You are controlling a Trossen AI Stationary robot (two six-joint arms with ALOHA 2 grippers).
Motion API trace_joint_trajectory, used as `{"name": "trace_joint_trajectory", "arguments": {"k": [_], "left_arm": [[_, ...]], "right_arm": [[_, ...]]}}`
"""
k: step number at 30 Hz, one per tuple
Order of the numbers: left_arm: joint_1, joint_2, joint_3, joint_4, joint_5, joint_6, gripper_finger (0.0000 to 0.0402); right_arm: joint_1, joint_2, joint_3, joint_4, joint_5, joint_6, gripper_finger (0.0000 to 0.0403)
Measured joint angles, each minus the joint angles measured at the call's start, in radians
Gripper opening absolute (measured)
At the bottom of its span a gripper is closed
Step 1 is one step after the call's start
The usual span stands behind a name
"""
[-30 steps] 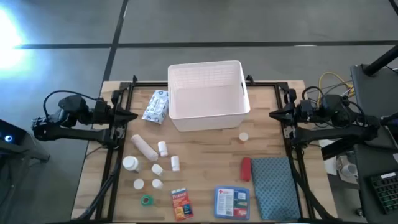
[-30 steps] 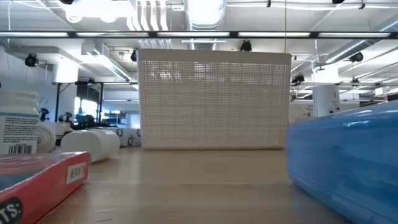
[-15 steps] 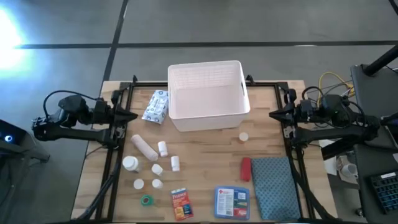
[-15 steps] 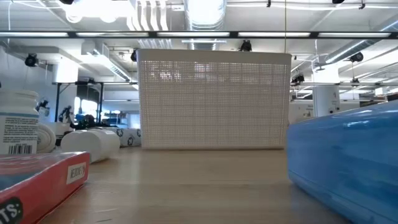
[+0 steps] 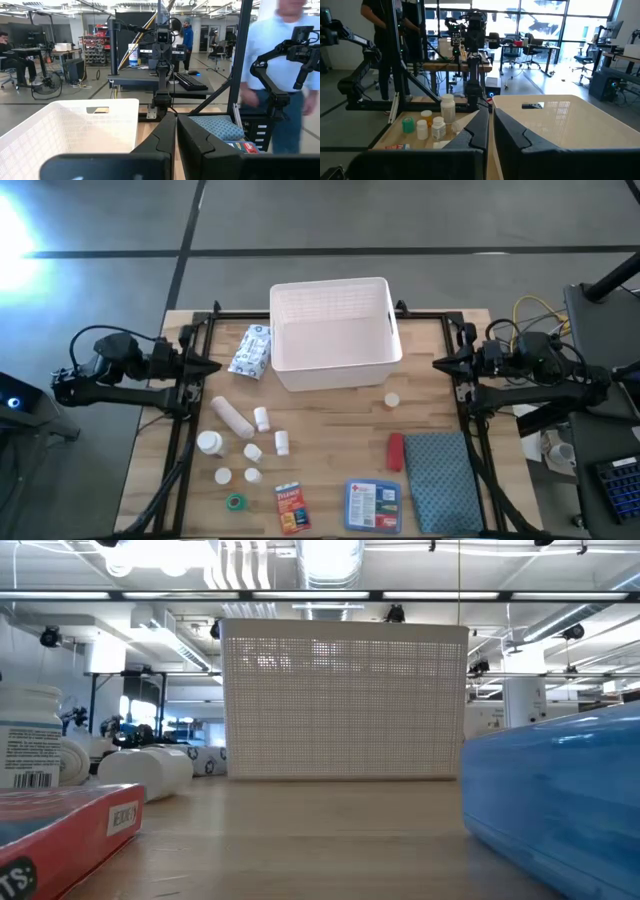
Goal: Pick & place medical supplies in basket/bin
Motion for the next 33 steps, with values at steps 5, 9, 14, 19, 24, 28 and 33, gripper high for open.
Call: {"name": "trace_joint_trajectory", "arguments": {"k": [5, 9, 14, 19, 24, 28, 33], "left_arm": [[0.000, 0.000, 0.000, 0.000, 0.000, 0.000, 0.0000], [0.000, 0.000, 0.000, 0.000, 0.000, 0.000, 0.0000], [0.000, 0.000, 0.000, 0.000, 0.000, 0.000, 0.0000], [0.000, 0.000, 0.000, 0.000, 0.000, 0.000, 0.0000], [0.000, 0.000, 0.000, 0.000, 0.000, 0.000, 0.0000], [0.000, 0.000, 0.000, 0.000, 0.000, 0.000, 0.0000], [0.000, 0.000, 0.000, 0.000, 0.000, 0.000, 0.0000]], "right_arm": [[0.000, 0.000, 0.000, 0.000, 0.000, 0.000, 0.0018], [0.000, 0.000, 0.000, 0.000, 0.000, 0.000, 0.0018], [0.000, 0.000, 0.000, 0.000, 0.000, 0.000, 0.0018], [0.000, 0.000, 0.000, 0.000, 0.000, 0.000, 0.0018], [0.000, 0.001, 0.000, 0.011, 0.000, 0.009, 0.0018], [0.000, 0.009, 0.000, 0.024, 0.000, 0.142, 0.0018], [0.000, 0.014, 0.000, 0.025, 0.000, 0.285, 0.0018]]}}
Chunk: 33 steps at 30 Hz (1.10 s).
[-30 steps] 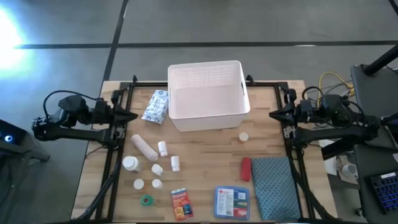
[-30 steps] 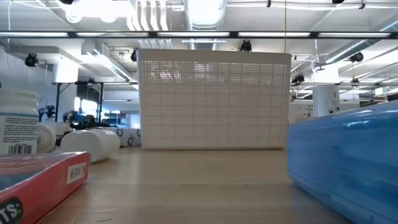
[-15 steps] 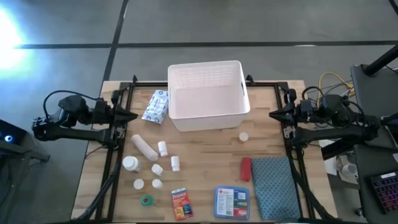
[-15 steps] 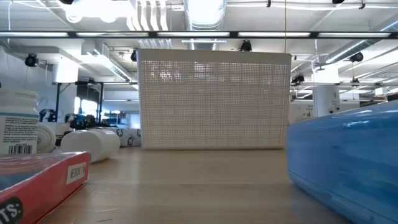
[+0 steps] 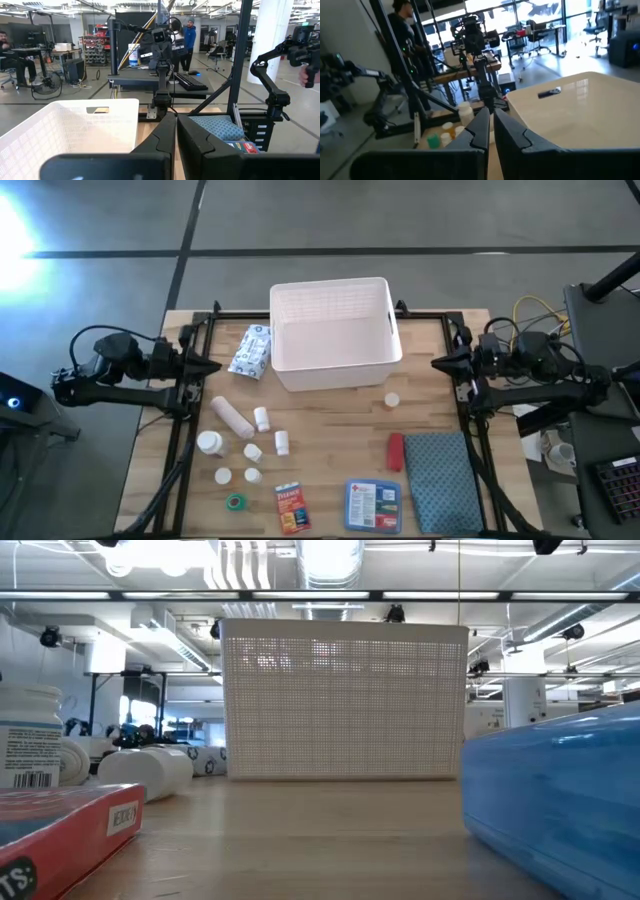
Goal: Pick & place medical supplies in basket/bin
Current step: Put the top orange medicine bottle into the white bin
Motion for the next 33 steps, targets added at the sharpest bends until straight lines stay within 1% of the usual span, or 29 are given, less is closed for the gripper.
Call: {"name": "trace_joint_trajectory", "arguments": {"k": [7, 10, 14, 17, 21, 22, 23, 24, 27, 28, 29, 30, 33], "left_arm": [[0.000, 0.000, 0.000, 0.000, 0.000, 0.000, 0.0000], [0.000, 0.000, 0.000, 0.000, 0.000, 0.000, 0.0000], [0.000, 0.000, 0.000, 0.000, 0.000, 0.000, 0.0000], [0.000, 0.000, 0.000, 0.000, 0.000, 0.000, 0.0000], [0.000, 0.001, 0.000, 0.000, 0.000, -0.016, 0.0000], [0.000, 0.008, 0.000, 0.002, 0.000, -0.062, 0.0000], [0.000, 0.014, 0.000, 0.006, 0.001, -0.149, 0.0000], [-0.001, 0.018, 0.000, 0.007, 0.002, -0.271, 0.0000], [0.000, 0.018, 0.000, -0.005, 0.044, -0.727, 0.0000], [0.000, 0.017, 0.000, -0.016, 0.051, -0.839, 0.0000], [0.000, 0.017, 0.000, -0.028, 0.050, -0.897, 0.0000], [0.001, 0.017, 0.000, -0.028, 0.048, -0.907, 0.0000], [0.001, 0.024, 0.000, -0.041, 0.044, -0.848, 0.0000]], "right_arm": [[0.000, 0.002, 0.000, 0.027, 0.000, 0.134, 0.0018], [0.000, 0.016, -0.003, 0.096, 0.010, 0.219, 0.0018], [0.000, 0.066, -0.004, 0.217, 0.079, 0.345, 0.0018], [-0.001, 0.113, -0.005, 0.264, 0.080, 0.419, 0.0018], [-0.001, 0.174, -0.005, 0.274, 0.075, 0.443, 0.0018], [-0.001, 0.190, -0.005, 0.274, 0.077, 0.465, 0.0018], [-0.001, 0.206, -0.005, 0.274, 0.077, 0.486, 0.0018], [-0.001, 0.221, -0.005, 0.276, 0.077, 0.508, 0.0018], [0.000, 0.267, -0.005, 0.277, 0.077, 0.583, 0.0018], [0.000, 0.282, -0.006, 0.277, 0.077, 0.615, 0.0018], [0.000, 0.298, -0.006, 0.277, 0.077, 0.657, 0.0018], [0.000, 0.313, -0.006, 0.277, 0.078, 0.705, 0.0018], [0.000, 0.357, -0.006, 0.277, 0.078, 0.800, 0.0018]]}}
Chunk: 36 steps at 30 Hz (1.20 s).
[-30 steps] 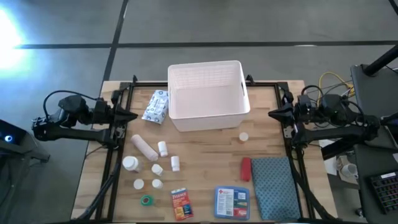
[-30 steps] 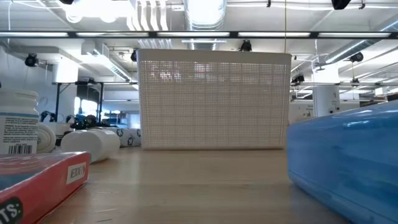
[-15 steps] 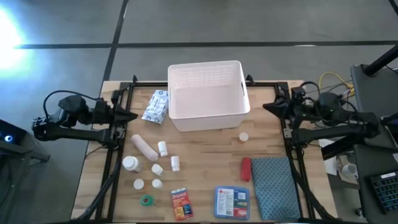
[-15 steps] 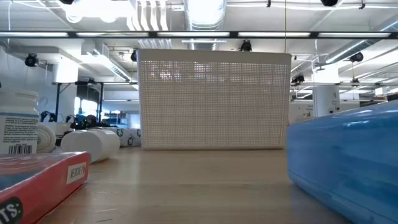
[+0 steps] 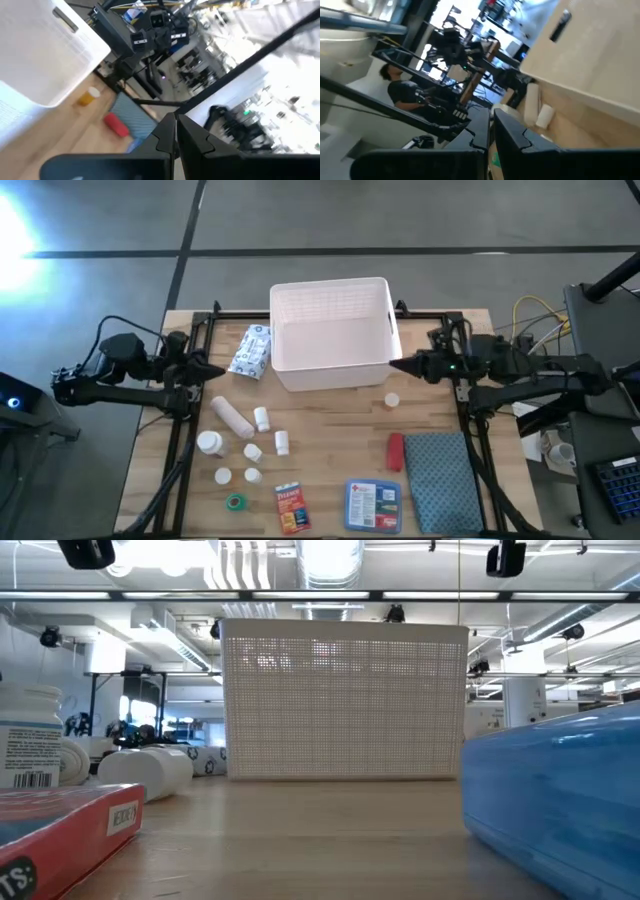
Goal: Pick & place medical supplies in basket/bin
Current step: Put the top orange medicine bottle into the white bin
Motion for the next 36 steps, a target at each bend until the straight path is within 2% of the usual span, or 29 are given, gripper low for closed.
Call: {"name": "trace_joint_trajectory", "arguments": {"k": [9, 22, 24, 27, 31, 36], "left_arm": [[0.000, 0.047, 0.000, 0.013, -0.001, 0.013, 0.0000], [0.000, 0.070, 0.000, 0.003, 0.047, 0.070, 0.0000], [0.000, 0.070, 0.000, 0.005, 0.040, 0.073, 0.0000], [0.000, 0.071, -0.001, 0.004, 0.031, 0.074, 0.0000], [0.000, 0.070, -0.008, -0.003, 0.031, 0.074, 0.0000], [0.000, 0.070, -0.011, -0.004, 0.031, 0.093, 0.0000]], "right_arm": [[-0.004, 0.104, 0.000, 0.000, 0.001, 0.063, 0.0018], [-0.011, 0.153, -0.001, 0.006, -0.005, 0.173, 0.0018], [-0.011, 0.152, -0.001, 0.028, 0.000, 0.199, 0.0018], [-0.010, 0.156, -0.001, 0.068, -0.003, 0.154, 0.0018], [-0.010, 0.169, -0.001, 0.141, -0.083, 0.134, 0.0018], [-0.001, 0.180, -0.001, 0.235, -0.105, 0.109, 0.0018]]}}
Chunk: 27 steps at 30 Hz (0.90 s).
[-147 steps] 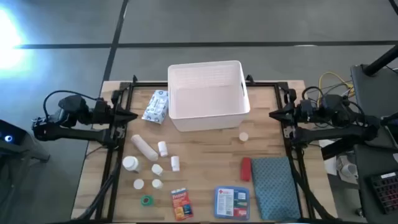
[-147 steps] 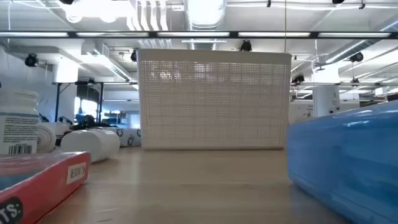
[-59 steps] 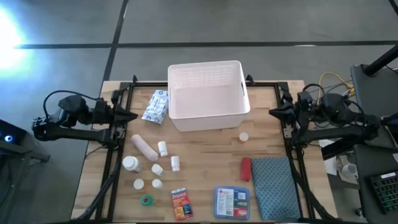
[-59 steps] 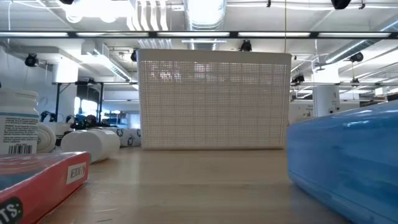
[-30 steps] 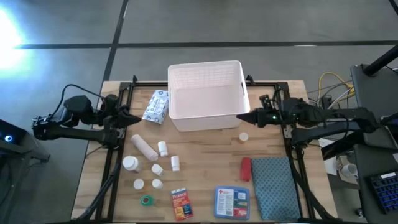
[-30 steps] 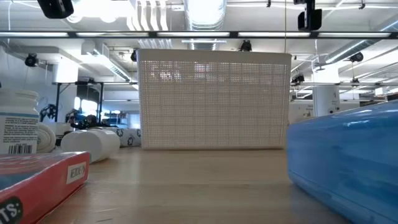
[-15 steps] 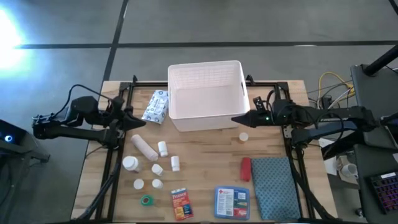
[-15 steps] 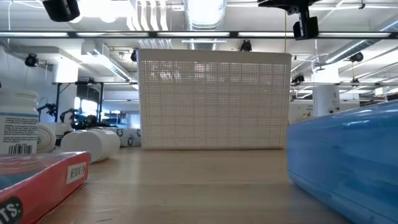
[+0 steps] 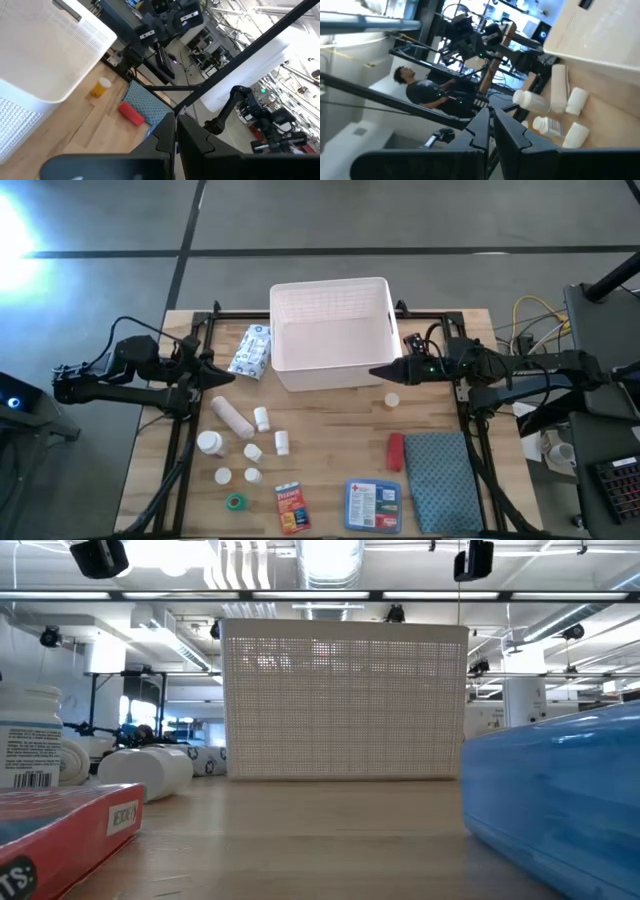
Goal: Pick & place medical supplies in basket/bin
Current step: Put the top orange medicine bottle into the white bin
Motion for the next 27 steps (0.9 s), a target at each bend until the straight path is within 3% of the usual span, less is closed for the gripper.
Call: {"name": "trace_joint_trajectory", "arguments": {"k": [5, 12, 19, 23, 27], "left_arm": [[0.000, 0.000, -0.001, 0.000, 0.003, 0.035, 0.0000], [0.000, 0.028, -0.001, -0.004, 0.023, 0.042, 0.0000], [0.000, 0.093, -0.001, -0.005, 0.023, 0.041, 0.0030], [-0.002, 0.107, -0.001, -0.003, 0.023, 0.042, 0.0058], [-0.002, 0.103, -0.001, 0.000, 0.023, 0.058, 0.0061]], "right_arm": [[0.014, 0.004, 0.000, 0.031, -0.010, -0.084, 0.0018], [0.026, 0.030, 0.000, -0.026, -0.051, -0.073, 0.0024], [0.046, 0.074, 0.000, -0.056, -0.099, -0.071, 0.0109], [0.060, 0.081, 0.000, -0.144, -0.196, -0.040, 0.0167], [0.102, 0.071, 0.000, -0.265, -0.245, 0.013, 0.0189]]}}
